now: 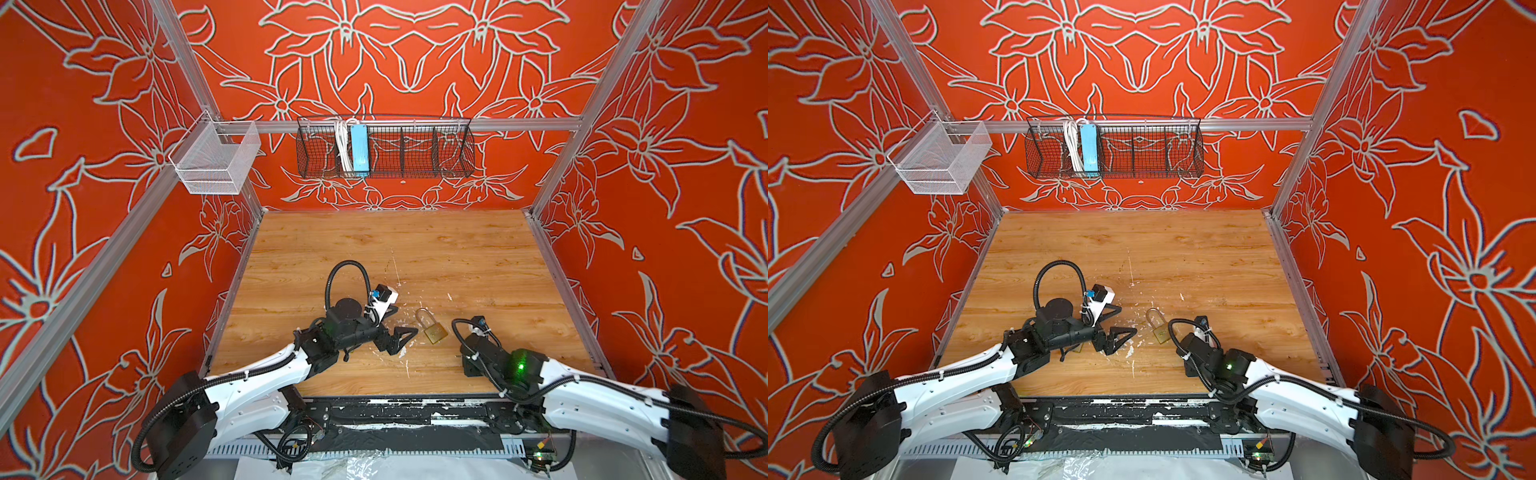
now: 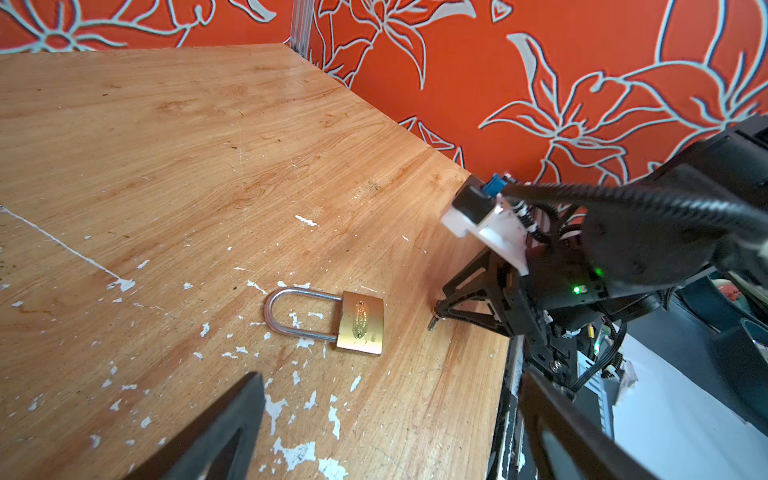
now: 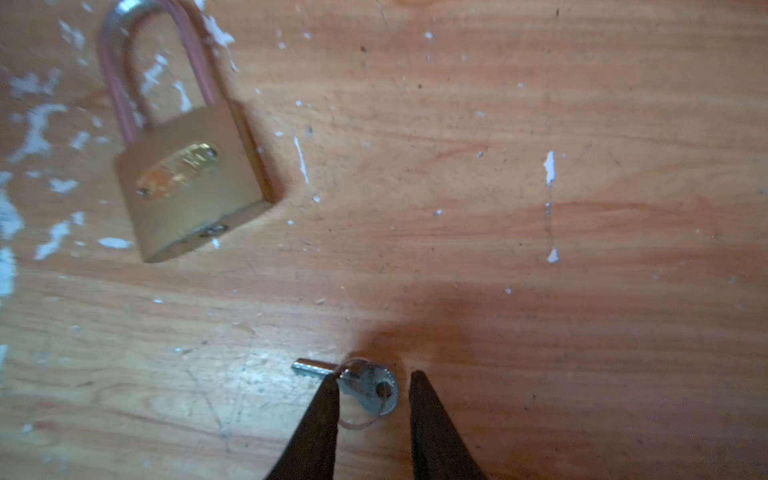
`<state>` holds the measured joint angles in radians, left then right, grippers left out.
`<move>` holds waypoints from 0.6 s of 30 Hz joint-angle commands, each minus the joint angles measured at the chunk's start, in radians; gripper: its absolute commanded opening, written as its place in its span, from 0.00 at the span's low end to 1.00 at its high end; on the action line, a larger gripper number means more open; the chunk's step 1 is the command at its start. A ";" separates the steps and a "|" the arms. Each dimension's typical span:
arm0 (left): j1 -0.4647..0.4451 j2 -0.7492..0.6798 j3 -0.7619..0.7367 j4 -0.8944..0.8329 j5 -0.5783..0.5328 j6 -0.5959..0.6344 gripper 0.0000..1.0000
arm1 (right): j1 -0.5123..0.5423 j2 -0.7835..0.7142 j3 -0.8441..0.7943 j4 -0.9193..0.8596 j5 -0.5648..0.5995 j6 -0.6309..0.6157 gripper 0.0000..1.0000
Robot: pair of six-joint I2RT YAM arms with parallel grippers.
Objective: Unlock with the key
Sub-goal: 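Lower the right gripper onto the key ring and close on it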
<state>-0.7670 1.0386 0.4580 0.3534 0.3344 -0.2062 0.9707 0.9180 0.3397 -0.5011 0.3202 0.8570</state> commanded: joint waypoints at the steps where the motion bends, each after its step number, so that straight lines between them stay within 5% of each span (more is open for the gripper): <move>1: -0.003 -0.008 -0.002 0.010 -0.004 0.010 0.96 | 0.009 0.094 0.050 -0.021 0.002 0.016 0.31; 11: -0.003 -0.003 -0.002 0.012 -0.003 0.009 0.96 | 0.043 0.225 0.075 0.044 0.011 0.031 0.31; 18: -0.003 -0.008 -0.001 0.009 -0.005 0.008 0.96 | 0.062 0.132 0.057 0.049 0.030 0.038 0.29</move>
<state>-0.7670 1.0386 0.4580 0.3531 0.3332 -0.2054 1.0176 1.0939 0.4198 -0.4210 0.3405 0.8722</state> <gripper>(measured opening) 0.958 0.289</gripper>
